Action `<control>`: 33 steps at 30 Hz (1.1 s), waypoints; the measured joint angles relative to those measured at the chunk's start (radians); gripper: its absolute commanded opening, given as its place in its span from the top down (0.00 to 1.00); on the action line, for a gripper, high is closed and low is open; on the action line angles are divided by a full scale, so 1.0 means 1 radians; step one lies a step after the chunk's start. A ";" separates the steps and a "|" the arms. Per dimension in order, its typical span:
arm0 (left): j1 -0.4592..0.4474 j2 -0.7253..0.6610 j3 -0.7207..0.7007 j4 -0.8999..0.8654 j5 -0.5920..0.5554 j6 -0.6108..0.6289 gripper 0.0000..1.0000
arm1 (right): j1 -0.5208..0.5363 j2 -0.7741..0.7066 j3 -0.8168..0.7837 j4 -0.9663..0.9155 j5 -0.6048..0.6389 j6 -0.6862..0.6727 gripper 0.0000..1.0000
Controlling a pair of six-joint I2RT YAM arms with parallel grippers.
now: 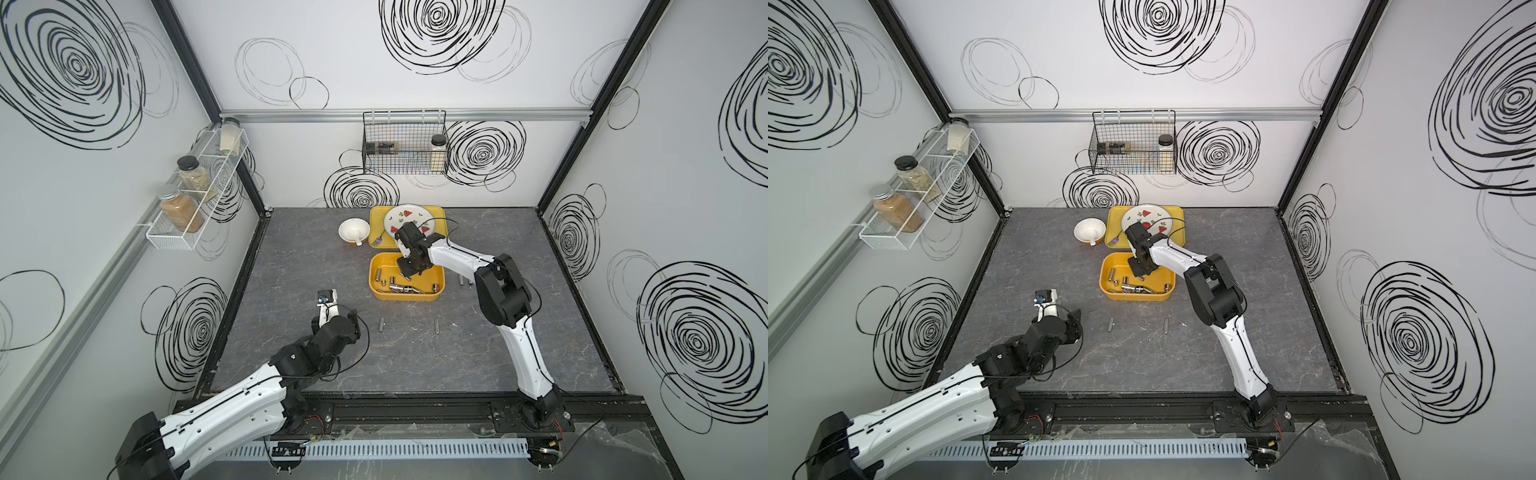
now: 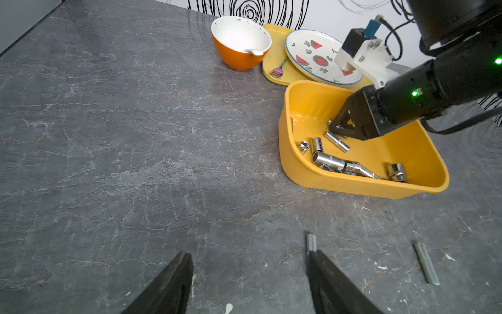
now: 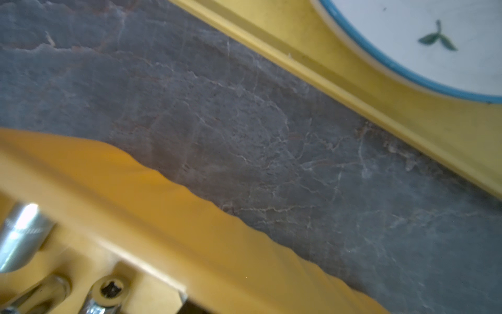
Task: Take out the socket from the storage box
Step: Pick up the socket head from the storage box.
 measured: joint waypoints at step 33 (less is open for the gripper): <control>0.002 -0.043 -0.014 -0.001 -0.024 -0.023 0.19 | 0.008 -0.364 -0.211 0.026 -0.270 0.414 0.94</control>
